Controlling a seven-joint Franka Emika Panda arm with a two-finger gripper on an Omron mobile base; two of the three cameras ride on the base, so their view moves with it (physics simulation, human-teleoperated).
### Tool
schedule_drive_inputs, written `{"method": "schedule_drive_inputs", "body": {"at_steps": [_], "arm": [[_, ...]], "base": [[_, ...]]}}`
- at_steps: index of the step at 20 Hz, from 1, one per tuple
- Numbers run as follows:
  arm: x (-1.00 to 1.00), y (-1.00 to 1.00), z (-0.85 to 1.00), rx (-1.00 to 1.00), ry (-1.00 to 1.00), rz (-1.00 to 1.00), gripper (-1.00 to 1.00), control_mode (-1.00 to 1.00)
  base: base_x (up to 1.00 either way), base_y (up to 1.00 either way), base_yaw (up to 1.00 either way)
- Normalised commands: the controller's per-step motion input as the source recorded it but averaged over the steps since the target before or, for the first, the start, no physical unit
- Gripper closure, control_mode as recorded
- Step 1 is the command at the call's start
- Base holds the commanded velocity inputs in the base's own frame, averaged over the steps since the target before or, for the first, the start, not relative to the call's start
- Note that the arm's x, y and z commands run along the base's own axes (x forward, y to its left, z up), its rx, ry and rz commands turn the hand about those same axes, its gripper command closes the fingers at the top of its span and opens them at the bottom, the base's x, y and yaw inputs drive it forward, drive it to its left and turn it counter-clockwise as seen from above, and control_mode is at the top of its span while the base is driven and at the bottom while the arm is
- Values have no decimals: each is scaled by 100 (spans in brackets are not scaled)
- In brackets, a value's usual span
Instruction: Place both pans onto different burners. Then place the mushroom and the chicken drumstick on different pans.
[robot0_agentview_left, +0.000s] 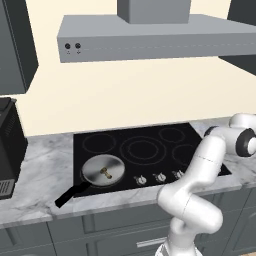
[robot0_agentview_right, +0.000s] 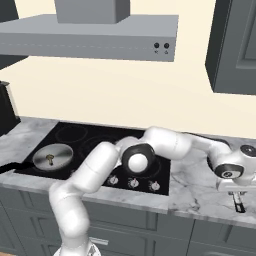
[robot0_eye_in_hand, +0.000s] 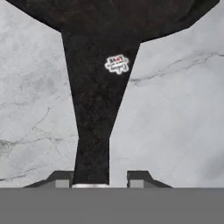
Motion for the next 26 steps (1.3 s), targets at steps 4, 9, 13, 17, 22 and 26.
{"method": "schedule_drive_inputs", "body": {"at_steps": [4,9,13,17,22,26], "arm": [[19,94,-83,-9,15,17,100,-100],[-6,96,-9,-15,1,21,100,-100],[-19,56,31,-6,0,16,100,-100],[-24,29,50,-1,-3,16,100,-100],[-28,3,65,0,-3,14,100,-100],[-16,16,54,2,0,14,100,-100]], "base": [[0,0,0],[0,0,0],[0,0,0],[0,0,0],[0,0,0],[0,0,0]]}}
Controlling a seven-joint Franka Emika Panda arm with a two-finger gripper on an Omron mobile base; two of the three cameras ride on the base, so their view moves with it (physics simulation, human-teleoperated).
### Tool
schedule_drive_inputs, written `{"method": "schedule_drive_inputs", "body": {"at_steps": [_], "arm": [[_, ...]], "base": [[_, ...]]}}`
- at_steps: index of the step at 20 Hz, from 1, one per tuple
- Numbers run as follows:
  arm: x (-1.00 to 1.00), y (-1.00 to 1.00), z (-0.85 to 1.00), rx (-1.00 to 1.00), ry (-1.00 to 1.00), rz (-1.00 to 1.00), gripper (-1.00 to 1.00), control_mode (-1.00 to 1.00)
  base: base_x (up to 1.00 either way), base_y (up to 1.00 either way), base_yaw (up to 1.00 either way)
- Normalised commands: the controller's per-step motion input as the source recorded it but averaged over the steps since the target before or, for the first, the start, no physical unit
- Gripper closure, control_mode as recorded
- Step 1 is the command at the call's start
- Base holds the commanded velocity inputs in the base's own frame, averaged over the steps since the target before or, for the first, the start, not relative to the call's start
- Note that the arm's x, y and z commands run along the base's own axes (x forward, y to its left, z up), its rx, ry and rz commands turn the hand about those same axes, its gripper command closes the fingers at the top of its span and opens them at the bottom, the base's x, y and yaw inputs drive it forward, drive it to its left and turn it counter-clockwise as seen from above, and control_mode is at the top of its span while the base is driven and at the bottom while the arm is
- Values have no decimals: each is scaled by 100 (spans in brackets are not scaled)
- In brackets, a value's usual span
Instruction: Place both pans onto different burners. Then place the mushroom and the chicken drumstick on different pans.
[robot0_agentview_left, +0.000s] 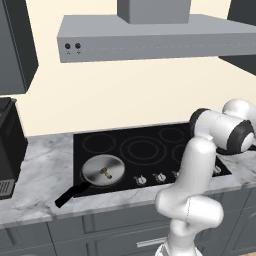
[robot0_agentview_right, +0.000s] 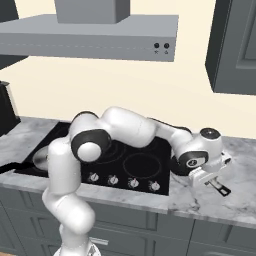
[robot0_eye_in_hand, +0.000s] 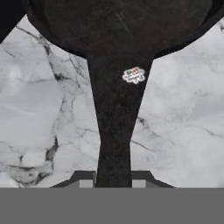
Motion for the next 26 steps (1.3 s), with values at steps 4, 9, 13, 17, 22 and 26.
{"method": "schedule_drive_inputs", "body": {"at_steps": [4,9,13,17,22,26], "arm": [[-18,53,31,7,0,17,100,-100],[-10,63,13,15,0,14,100,-100],[-2,70,0,18,0,9,100,-100],[0,65,-2,17,1,9,100,-100],[-8,48,-22,11,5,13,100,-100],[-20,30,-29,5,4,16,100,-100]], "base": [[0,0,0],[0,0,0],[0,0,0],[0,0,0],[0,0,0],[0,0,0]]}}
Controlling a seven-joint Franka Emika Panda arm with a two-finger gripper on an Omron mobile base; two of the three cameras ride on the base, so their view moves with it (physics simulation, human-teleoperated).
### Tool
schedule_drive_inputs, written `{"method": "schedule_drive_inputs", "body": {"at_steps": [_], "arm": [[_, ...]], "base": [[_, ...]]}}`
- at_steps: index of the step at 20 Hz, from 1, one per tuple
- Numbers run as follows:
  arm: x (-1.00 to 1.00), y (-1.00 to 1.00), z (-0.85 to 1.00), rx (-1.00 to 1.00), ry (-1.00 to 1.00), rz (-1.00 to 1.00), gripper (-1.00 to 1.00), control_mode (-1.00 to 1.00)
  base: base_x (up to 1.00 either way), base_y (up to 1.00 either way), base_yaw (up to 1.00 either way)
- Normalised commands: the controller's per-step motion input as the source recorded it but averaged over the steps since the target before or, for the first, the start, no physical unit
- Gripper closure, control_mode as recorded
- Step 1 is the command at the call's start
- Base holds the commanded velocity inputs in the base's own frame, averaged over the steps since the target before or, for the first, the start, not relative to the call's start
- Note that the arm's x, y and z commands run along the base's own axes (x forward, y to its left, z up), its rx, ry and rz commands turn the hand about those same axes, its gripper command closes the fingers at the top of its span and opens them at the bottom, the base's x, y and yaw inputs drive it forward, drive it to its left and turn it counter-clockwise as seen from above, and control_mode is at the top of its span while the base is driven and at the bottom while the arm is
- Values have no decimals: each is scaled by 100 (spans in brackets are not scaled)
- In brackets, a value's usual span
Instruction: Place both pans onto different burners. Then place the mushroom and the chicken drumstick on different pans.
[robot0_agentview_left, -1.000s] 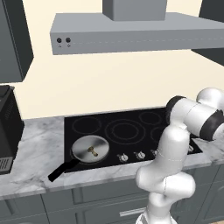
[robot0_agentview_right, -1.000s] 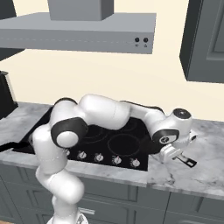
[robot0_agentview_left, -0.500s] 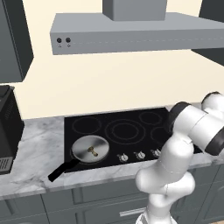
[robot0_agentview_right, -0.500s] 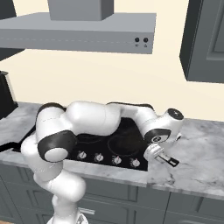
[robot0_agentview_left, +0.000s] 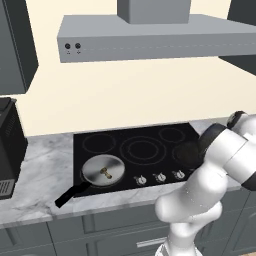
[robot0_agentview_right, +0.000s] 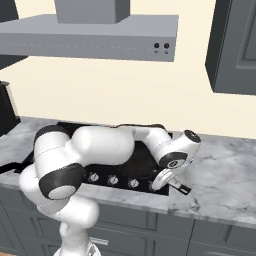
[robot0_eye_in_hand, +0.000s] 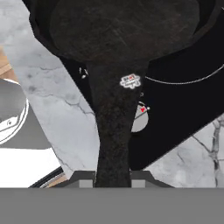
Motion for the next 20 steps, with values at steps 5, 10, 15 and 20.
{"method": "schedule_drive_inputs", "body": {"at_steps": [5,10,15,20], "arm": [[-3,17,-14,3,3,8,100,-100],[0,0,0,8,0,0,100,-100],[1,-13,9,18,0,0,100,-100],[11,-29,20,19,0,-1,100,-100]], "base": [[0,0,0],[0,0,0],[0,0,0],[0,0,0]]}}
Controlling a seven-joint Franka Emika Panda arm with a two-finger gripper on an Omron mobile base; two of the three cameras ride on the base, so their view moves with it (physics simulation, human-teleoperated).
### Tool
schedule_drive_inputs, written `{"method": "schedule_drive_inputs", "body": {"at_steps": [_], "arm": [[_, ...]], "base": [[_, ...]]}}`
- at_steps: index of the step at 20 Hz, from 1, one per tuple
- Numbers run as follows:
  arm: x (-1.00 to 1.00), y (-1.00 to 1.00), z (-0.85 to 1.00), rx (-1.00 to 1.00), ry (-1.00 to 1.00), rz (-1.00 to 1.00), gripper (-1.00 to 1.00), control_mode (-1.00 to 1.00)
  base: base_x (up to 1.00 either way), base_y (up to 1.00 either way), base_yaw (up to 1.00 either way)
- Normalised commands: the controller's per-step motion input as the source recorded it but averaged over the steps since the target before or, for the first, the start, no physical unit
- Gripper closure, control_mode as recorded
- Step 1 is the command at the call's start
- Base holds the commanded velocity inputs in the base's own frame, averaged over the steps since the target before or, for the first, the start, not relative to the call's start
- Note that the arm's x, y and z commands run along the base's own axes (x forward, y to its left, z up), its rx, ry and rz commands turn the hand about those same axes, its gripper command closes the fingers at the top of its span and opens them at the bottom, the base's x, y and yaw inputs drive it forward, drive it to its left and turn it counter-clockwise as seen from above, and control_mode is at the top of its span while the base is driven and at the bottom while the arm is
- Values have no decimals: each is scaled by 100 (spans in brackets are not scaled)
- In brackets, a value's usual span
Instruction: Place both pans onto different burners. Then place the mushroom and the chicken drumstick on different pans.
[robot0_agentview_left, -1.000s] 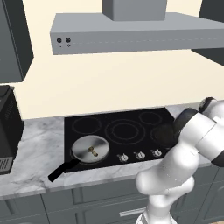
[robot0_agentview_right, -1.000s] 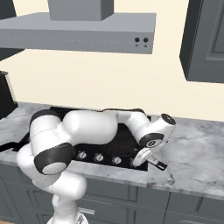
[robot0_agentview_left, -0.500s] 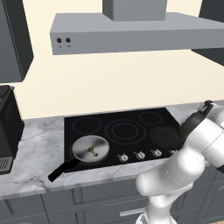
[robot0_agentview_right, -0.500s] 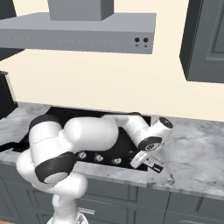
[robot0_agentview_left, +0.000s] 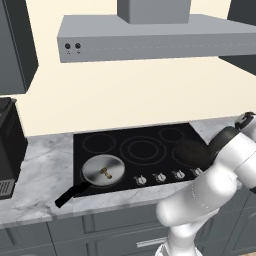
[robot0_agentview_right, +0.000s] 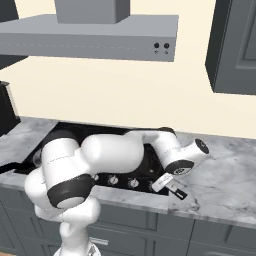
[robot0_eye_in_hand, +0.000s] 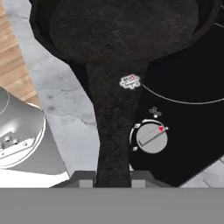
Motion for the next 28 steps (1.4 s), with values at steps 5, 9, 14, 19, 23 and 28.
{"method": "schedule_drive_inputs", "body": {"at_steps": [5,9,14,19,23,28], "arm": [[11,-8,6,12,1,0,100,-100],[0,0,-4,1,6,0,100,-100],[-3,0,-7,0,6,0,100,-100],[-2,0,-10,-2,6,0,100,-100],[0,0,-4,-3,6,0,100,-100],[1,0,0,-1,3,-2,100,-100]], "base": [[0,0,0],[0,0,0],[0,0,0],[0,0,0],[0,0,0],[0,0,0]]}}
